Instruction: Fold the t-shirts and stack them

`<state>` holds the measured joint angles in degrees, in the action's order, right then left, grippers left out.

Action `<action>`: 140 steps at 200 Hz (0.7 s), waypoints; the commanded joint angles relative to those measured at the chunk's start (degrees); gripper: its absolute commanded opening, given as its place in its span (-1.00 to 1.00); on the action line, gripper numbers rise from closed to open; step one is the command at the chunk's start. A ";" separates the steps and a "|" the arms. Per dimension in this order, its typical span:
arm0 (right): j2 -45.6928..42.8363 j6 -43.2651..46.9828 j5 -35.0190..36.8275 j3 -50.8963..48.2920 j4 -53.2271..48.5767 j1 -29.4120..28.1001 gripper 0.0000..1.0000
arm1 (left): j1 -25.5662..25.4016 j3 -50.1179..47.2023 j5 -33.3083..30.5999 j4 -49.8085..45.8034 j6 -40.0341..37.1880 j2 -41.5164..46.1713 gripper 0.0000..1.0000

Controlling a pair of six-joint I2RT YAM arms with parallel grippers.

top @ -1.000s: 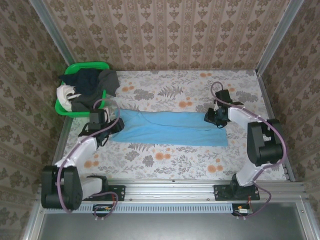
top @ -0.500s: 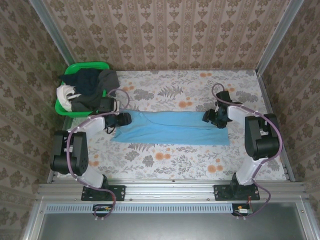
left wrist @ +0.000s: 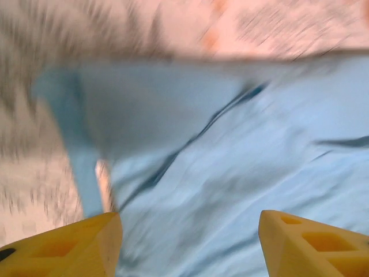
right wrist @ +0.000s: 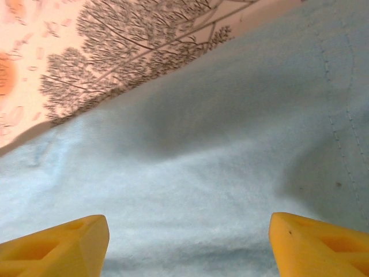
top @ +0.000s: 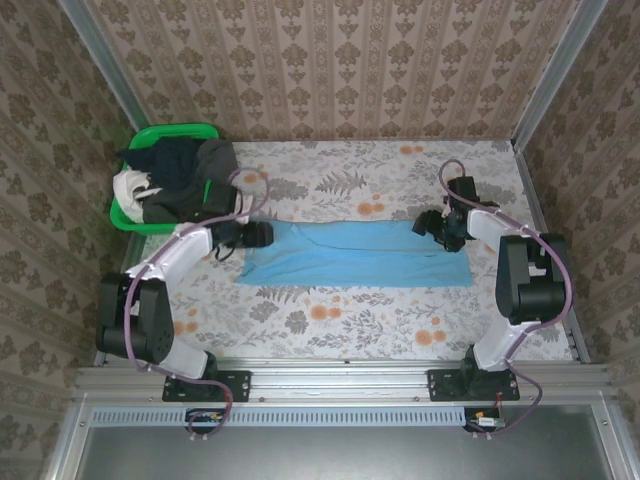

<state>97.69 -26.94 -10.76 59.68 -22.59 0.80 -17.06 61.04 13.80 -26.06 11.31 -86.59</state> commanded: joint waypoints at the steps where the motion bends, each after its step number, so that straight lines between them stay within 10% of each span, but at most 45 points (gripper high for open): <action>1: -3.01 1.09 0.41 -1.47 0.31 -0.13 0.52 | -4.99 7.61 -2.32 -2.21 -8.70 -7.31 0.26; 85: -2.68 1.72 -1.10 -3.51 0.47 0.84 0.58 | -6.58 12.87 0.27 2.42 -14.06 -22.66 0.27; 140: -1.65 1.59 -1.37 -4.18 1.40 1.14 0.60 | -6.39 10.52 1.07 5.17 -12.45 -19.31 -0.51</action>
<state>95.61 -25.67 -11.11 56.01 -22.33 1.63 -23.57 72.49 13.50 -22.15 -0.86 -109.25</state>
